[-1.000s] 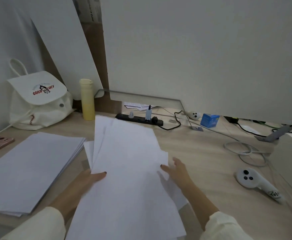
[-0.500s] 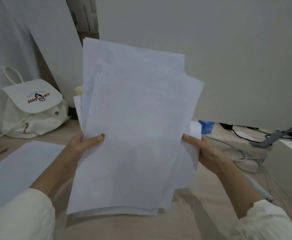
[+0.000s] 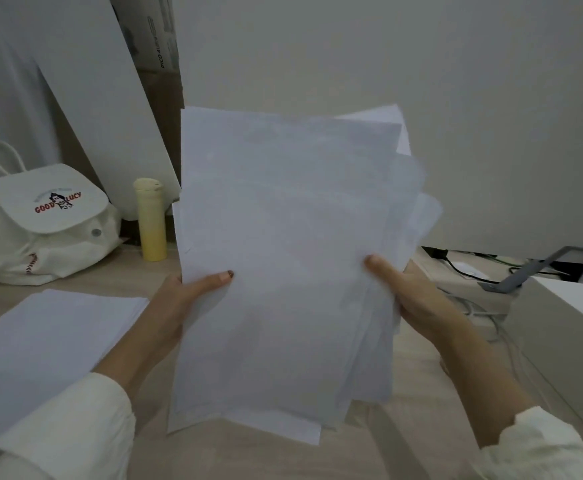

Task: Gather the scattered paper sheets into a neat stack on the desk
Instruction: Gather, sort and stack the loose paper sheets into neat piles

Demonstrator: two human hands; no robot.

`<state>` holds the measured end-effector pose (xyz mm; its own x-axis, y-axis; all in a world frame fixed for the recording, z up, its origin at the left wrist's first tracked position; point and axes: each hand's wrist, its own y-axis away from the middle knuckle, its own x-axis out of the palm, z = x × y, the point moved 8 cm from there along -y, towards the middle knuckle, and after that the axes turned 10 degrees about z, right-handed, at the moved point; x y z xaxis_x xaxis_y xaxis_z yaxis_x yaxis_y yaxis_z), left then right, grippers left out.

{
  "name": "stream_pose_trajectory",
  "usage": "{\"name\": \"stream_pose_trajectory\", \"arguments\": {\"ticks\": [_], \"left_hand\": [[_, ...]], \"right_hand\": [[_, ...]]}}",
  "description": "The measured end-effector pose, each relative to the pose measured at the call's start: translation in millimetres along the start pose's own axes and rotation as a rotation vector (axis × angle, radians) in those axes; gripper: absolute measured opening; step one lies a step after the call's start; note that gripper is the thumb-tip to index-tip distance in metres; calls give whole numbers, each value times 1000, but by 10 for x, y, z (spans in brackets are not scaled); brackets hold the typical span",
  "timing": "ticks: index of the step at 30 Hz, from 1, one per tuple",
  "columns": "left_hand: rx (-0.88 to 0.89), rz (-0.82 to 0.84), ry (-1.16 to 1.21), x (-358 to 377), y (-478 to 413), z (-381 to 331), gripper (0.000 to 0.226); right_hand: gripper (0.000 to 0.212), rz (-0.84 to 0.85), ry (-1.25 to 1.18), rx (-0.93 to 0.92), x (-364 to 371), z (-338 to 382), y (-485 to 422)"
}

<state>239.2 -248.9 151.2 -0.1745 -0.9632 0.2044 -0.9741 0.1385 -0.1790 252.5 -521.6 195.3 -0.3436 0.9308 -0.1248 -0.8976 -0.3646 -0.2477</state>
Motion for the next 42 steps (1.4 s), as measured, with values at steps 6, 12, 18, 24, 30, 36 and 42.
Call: {"name": "stream_pose_trajectory", "arguments": {"ticks": [6, 12, 18, 24, 30, 36, 42], "left_hand": [[21, 59, -28, 18, -14, -20, 80], [27, -116, -163, -7, 22, -87, 23], [204, -191, -216, 29, 11, -529, 38], [275, -112, -175, 129, -52, -765, 26], [11, -138, -201, -132, 25, 9, 56], [110, -261, -234, -161, -58, -163, 15], [237, -371, -46, -423, -61, -378, 33]], "right_hand": [[43, -85, -47, -29, 112, -130, 59], [28, -103, -156, -18, 234, -262, 48], [21, -99, -87, 19, 188, -277, 27], [50, -136, -125, -74, 55, -58, -78], [25, -121, -149, 1, 196, -384, -65], [42, 24, -20, 70, 248, -316, -154], [75, -45, 18, 203, -8, -659, 56]]}}
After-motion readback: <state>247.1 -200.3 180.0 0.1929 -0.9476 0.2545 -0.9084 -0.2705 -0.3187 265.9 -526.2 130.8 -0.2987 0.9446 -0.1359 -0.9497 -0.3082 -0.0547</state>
